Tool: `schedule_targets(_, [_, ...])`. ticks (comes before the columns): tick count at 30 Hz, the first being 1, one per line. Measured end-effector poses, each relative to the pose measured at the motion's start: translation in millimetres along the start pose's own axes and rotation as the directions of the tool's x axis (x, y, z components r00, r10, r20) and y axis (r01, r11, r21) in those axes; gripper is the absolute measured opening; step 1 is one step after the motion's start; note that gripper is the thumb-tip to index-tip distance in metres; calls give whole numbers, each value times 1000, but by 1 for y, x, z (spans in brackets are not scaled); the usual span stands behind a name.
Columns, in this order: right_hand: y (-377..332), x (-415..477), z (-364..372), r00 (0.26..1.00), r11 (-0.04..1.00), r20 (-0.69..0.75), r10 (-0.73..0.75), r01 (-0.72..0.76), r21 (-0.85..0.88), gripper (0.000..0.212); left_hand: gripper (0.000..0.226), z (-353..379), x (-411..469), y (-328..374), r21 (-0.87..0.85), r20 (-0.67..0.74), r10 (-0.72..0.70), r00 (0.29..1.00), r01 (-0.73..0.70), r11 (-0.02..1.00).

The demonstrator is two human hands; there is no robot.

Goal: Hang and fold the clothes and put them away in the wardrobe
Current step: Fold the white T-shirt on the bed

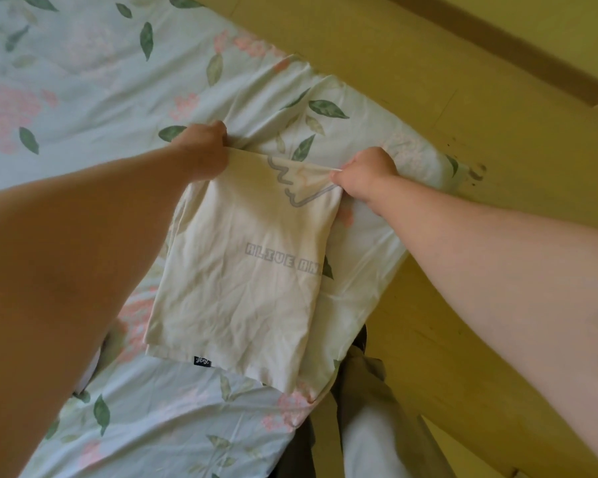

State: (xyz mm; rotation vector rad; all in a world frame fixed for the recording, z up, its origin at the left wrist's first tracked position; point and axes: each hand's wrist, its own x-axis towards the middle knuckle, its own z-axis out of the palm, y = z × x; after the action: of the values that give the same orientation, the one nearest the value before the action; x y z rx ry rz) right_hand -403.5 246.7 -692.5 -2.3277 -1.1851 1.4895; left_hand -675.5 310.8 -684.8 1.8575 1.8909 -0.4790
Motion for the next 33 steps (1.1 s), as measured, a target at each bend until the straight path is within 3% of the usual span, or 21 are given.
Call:
schedule_targets(2, [-1, -3, 1, 993, 984, 67, 98, -107, 143, 16, 21, -8, -1, -5, -41, 72, 17, 997, -14, 999])
schedule_targets(4, [-3, -7, 0, 972, 928, 169, 165, -210, 306, 8, 19, -19, -2, -6, 38, 142, 67, 988, -73, 997])
schedule_targets(7, [-14, -16, -4, 944, 831, 288, 163, -288, 476, 4, 21, -33, -8, -1, 177, 222, 96, 970, -137, 975])
schedule_targets(9, [-23, -23, -8, 927, 762, 349, 136, -323, 562, 10, 22, -42, -11, 2, 153, 277, 28, 961, -73, 986])
schedule_targets(11, [-31, -28, -11, 934, 759, 338, 120, -305, 575, 12, 22, -49, -9, 0, -38, 313, -69, 947, 85, 996])
schedule_targets(13, [-39, -33, -16, 958, 783, 266, 104, -244, 572, 10, 20, -55, -7, -3, -263, 317, -132, 939, 220, 939])
schedule_targets(19, [-58, -65, -18, 997, 823, 66, -35, -9, 569, 7, 21, -63, -20, -14, -576, 202, -195, 960, 277, 769])
schedule_targets(22, [-42, -97, -6, 976, 862, -112, -188, 218, 457, 11, 16, -58, -55, -29, -731, 130, -246, 960, 261, 631])
schedule_targets(24, [-21, -130, 9, 934, 855, -179, -308, 354, 379, 14, 14, -48, -92, -42, -869, 96, -310, 946, 232, 437])
schedule_targets(26, [6, -168, 30, 876, 843, -239, -419, 473, 257, 21, 27, -30, -134, -55, -957, 126, -395, 910, 216, 192])
schedule_targets(27, [19, -184, 41, 849, 829, -259, -461, 516, 215, 25, 34, -19, -152, -61, -967, 136, -442, 887, 215, 134])
schedule_targets(30, [56, -227, 80, 859, 848, -247, -449, 497, 185, 32, 32, 27, -204, -76, -974, 138, -521, 843, 211, 85])
schedule_targets(33, [88, -246, 117, 924, 900, -200, -325, 367, 234, 15, 38, 70, -233, -86, -973, 183, -561, 807, 229, 11])
